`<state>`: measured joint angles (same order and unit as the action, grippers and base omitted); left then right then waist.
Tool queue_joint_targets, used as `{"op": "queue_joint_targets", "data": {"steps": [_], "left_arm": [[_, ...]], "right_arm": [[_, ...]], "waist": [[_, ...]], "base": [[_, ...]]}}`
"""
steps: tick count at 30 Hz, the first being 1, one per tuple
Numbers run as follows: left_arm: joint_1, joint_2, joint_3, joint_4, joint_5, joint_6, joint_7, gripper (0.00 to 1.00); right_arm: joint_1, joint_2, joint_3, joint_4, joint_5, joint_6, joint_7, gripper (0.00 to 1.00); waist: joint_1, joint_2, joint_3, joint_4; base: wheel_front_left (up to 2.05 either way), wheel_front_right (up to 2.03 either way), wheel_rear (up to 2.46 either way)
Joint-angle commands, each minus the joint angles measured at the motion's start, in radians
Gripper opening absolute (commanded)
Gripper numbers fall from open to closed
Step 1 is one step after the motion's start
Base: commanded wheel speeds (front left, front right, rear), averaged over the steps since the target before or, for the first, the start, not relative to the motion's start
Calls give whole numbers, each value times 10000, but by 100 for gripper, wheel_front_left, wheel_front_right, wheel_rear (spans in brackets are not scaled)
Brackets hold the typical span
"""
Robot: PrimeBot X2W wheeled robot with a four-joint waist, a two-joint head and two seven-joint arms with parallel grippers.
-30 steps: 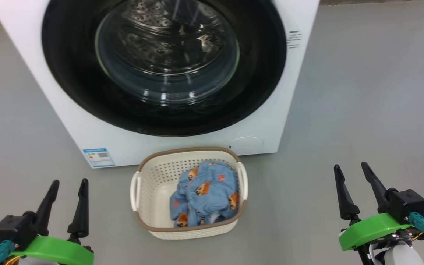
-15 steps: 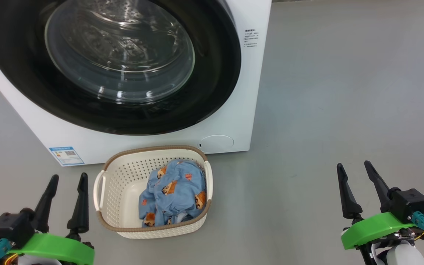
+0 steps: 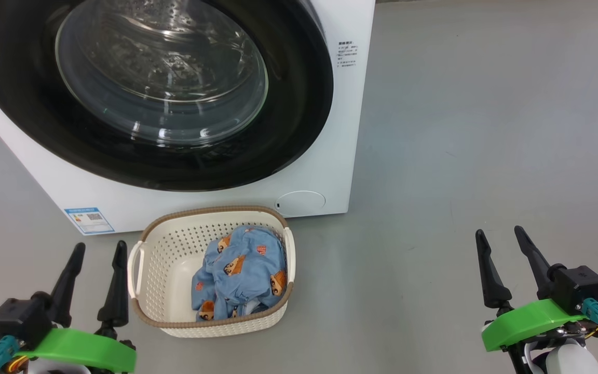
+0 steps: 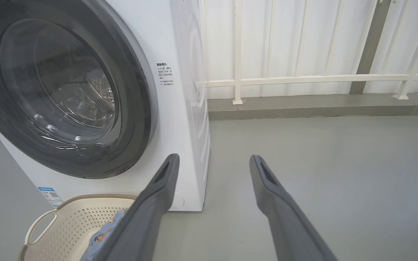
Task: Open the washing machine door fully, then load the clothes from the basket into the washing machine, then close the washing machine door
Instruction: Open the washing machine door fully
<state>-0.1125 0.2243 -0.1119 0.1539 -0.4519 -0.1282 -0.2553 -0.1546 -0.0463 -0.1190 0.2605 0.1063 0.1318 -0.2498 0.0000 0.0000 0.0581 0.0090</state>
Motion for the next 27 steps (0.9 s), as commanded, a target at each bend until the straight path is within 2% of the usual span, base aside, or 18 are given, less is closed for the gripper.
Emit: {"op": "queue_joint_targets", "data": {"steps": [1,23,27], "left_arm": [[-410,186,385,-272,127,-25,-65,100],[-302,55,417,-272,376,-25,-65,100],[-351,-16,447,-287,229,-25,-65,100]], "right_arm": [[-359,-39,210,-274,-13,-11,-120,100],[-364,-39,210,-337,-72,-11,-120,100],[-547,-39,281,-391,213,-11,-120,100]], "waist": [[0,0,-15,-6],[0,0,-19,60],[0,0,59,94]], "base": [[0,0,0],[0,0,0],[0,0,0]]}}
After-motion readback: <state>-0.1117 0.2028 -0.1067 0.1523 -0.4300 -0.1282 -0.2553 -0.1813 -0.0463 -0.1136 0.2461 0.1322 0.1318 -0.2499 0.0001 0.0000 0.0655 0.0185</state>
